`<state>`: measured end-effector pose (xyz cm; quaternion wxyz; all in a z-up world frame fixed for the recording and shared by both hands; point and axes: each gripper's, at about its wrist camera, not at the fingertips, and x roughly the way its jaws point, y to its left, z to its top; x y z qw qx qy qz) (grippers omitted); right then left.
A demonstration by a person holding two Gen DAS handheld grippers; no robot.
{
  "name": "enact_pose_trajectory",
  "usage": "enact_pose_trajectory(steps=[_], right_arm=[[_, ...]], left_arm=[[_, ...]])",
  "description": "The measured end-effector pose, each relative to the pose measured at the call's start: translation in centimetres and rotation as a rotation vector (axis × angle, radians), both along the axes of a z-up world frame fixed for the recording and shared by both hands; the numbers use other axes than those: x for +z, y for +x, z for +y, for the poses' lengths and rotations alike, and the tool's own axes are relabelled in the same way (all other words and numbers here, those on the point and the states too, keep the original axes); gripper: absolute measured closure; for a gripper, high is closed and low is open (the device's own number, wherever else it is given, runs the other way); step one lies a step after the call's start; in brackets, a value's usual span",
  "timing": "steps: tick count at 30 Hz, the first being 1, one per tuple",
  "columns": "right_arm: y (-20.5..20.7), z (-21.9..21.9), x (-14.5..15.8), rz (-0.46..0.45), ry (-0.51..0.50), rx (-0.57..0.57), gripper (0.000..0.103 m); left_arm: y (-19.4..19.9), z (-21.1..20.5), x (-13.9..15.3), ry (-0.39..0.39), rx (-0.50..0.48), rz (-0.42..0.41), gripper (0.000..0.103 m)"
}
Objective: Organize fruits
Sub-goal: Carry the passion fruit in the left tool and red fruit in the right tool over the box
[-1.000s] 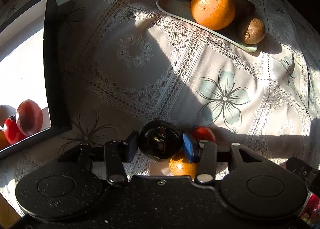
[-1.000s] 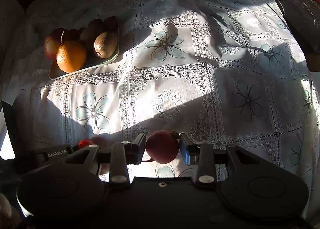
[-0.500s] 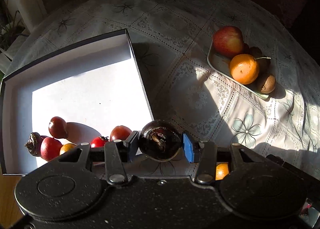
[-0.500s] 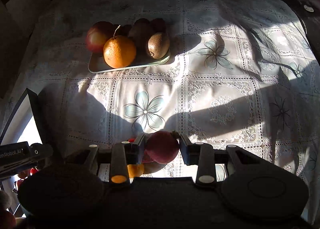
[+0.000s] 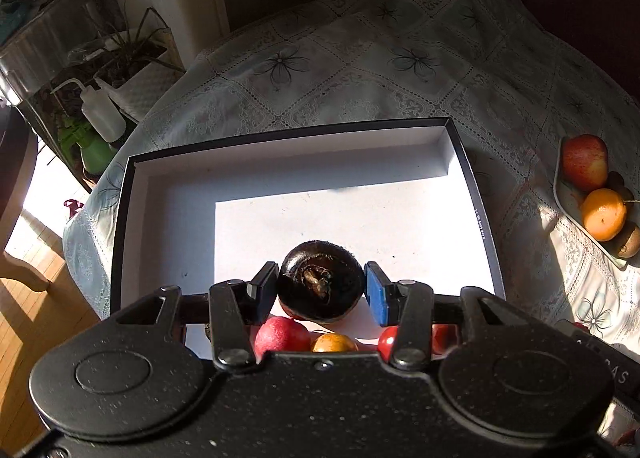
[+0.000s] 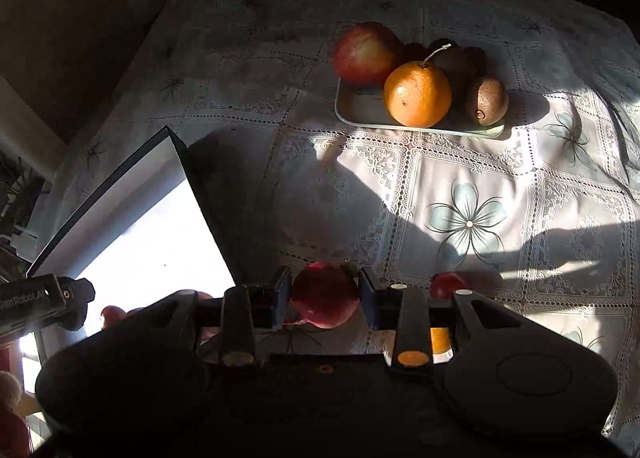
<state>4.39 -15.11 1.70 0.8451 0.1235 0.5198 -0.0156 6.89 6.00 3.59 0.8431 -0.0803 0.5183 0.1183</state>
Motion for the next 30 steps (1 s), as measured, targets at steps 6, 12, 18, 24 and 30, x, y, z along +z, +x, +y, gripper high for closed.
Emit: enact_pose_trajectory(steps=[6, 12, 18, 24, 30], right_arm=[[0.8, 4.4, -0.5, 0.004, -0.012, 0.064, 0.066], [1.4, 6.6, -1.0, 0.012, -0.038, 0.088, 0.065], [2.6, 7.8, -0.5, -0.005, -0.033, 0.095, 0.065], [3.7, 8.5, -0.7, 0.017, -0.034, 0.102, 0.065], [4.8, 9.4, -1.0, 0.037, -0.091, 0.124, 0.065]], left_arm=[[0.0, 3.1, -0.7, 0.002, 0.045, 0.024, 0.05], [0.2, 3.6, -1.2, 0.024, 0.032, 0.033, 0.05], [0.7, 3.2, -2.0, 0.024, 0.009, 0.061, 0.05], [2.0, 3.3, -2.6, -0.03, -0.008, 0.103, 0.05], [2.5, 3.8, -2.8, -0.05, 0.0, 0.129, 0.05]])
